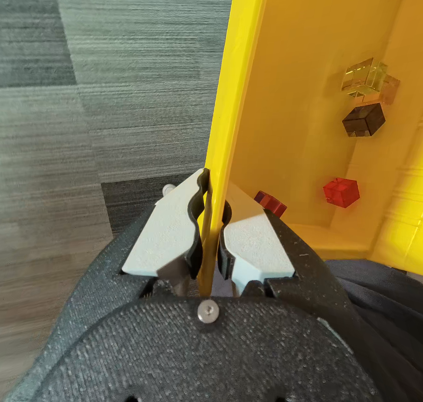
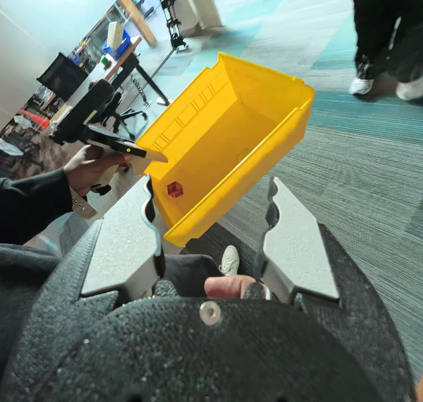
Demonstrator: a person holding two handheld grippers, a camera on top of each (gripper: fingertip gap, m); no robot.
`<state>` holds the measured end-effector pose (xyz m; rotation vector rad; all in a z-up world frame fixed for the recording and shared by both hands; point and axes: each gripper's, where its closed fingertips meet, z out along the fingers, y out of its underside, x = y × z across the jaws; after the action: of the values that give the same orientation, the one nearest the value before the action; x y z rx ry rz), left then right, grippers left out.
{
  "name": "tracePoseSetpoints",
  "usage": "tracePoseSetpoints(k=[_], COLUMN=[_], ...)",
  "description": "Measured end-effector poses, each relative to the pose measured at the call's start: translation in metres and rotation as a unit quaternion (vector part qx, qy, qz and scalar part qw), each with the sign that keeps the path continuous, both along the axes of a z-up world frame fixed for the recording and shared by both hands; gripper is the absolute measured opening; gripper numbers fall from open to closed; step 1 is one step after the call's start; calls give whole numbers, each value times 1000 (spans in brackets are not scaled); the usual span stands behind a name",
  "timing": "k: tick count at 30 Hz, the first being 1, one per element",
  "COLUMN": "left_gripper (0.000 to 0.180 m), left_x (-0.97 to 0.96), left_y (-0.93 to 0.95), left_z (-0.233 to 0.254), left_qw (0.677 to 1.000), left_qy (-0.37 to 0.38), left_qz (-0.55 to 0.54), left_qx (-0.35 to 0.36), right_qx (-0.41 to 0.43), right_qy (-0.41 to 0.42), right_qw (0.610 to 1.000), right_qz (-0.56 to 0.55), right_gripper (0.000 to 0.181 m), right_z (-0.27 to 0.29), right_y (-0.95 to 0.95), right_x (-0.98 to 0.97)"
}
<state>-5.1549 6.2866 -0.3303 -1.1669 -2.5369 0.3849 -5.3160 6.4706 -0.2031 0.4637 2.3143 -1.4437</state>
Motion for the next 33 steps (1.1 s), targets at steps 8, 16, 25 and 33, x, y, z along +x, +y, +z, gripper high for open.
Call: tracePoseSetpoints(k=[8,16,25,33], left_gripper=[0,0,1,1], left_x=[146,198,188,166], left_y=[-122,-211,-274,-361], left_z=[-4,8,11,8], left_qw=[995,992,989,990], left_qy=[24,38,63,49], left_qz=[98,116,136,131], left_qx=[12,3,2,-9], right_qx=[29,88,124,199], right_qy=[-52,-43,-31,-50], right_qw=[998,985,981,968], right_qz=[36,139,149,143], right_gripper=[101,109,101,94], right_z=[-10,-23,-43,-86], right_y=[-169,-281,-377,-470], right_x=[105,197,204,177])
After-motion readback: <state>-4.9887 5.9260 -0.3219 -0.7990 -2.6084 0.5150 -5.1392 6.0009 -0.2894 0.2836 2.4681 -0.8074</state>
